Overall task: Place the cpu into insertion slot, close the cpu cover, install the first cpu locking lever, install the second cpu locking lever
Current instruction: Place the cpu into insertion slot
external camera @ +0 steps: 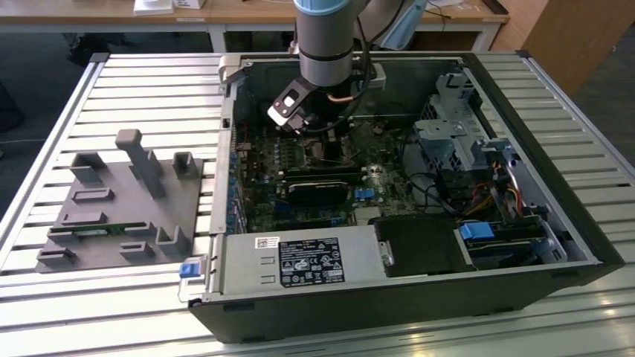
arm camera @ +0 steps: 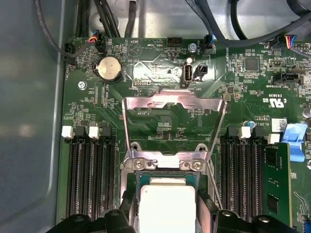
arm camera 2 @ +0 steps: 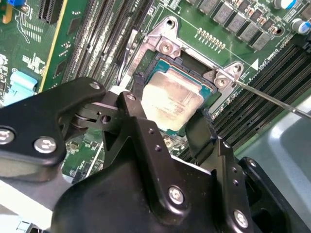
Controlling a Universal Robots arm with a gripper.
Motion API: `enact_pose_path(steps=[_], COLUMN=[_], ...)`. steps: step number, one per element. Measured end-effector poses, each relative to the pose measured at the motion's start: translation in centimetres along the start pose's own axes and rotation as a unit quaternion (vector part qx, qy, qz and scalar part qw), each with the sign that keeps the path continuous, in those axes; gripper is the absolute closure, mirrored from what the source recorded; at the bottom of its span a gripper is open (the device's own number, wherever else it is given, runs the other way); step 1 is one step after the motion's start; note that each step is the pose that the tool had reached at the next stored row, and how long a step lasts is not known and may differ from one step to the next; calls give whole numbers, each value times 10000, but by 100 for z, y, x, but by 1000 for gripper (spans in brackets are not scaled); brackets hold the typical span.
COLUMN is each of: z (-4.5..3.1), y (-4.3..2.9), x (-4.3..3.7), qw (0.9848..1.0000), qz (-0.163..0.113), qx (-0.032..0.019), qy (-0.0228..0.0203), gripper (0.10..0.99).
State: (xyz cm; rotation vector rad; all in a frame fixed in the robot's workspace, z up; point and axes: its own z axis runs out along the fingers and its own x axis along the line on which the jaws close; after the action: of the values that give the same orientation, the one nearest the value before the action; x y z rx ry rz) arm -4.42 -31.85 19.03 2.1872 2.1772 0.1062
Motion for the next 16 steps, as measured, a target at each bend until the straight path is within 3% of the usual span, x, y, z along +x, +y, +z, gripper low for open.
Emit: enact_pose_path(steps=[7,11,14,15,16], z=[-54,-100,-118,-127,-133], y=[5,10,15,19,23], x=[1,1,1,1,2], qw=[10000,10000,10000,9999,9999], qz=[1,0,1,1,2], qx=[5,37,80,101,123], qy=[3,2,2,1,2], gripper=[471,482,667,667,722])
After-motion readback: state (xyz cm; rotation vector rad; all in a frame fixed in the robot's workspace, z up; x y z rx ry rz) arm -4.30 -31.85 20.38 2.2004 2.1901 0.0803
